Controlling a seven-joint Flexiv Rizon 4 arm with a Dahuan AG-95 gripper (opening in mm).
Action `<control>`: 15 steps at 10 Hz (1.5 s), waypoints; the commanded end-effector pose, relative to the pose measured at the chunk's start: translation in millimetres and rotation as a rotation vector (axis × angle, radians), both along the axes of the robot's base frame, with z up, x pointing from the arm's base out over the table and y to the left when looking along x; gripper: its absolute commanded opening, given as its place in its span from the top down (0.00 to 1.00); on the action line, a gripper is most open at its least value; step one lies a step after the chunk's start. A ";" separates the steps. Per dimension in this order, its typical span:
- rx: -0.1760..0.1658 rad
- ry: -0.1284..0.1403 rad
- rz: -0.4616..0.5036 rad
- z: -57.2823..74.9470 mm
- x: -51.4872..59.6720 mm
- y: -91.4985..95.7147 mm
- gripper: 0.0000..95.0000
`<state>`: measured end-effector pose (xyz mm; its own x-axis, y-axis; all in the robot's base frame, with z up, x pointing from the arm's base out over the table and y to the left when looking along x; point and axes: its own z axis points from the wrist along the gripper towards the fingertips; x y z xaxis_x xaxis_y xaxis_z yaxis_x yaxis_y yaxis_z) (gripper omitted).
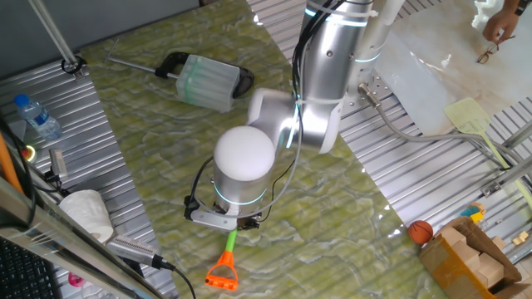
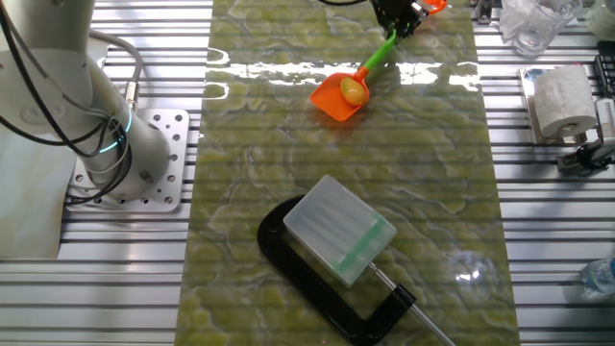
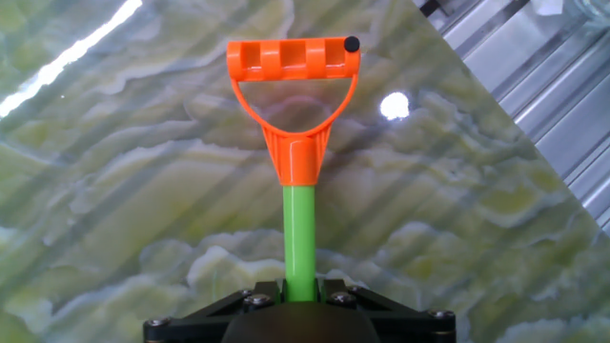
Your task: Use a shovel to scoop up an object
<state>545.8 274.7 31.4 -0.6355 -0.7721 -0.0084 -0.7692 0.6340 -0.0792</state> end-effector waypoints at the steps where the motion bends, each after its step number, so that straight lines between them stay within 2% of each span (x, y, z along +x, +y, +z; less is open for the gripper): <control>1: 0.005 0.007 0.015 0.1 0.1 0.2 0.80; 7: 0.012 0.006 0.030 -0.2 0.1 0.2 0.80; 10: 0.005 0.002 0.012 11.5 -0.1 -2.2 0.80; 11: 0.003 0.001 -0.001 23.2 -0.9 -4.5 0.80; 12: 0.005 -0.006 -0.035 31.0 -1.7 -5.7 1.00; 14: -0.001 -0.008 -0.111 46.6 -4.2 -8.0 1.00; 15: -0.001 -0.012 -0.168 58.4 -6.7 -9.8 1.00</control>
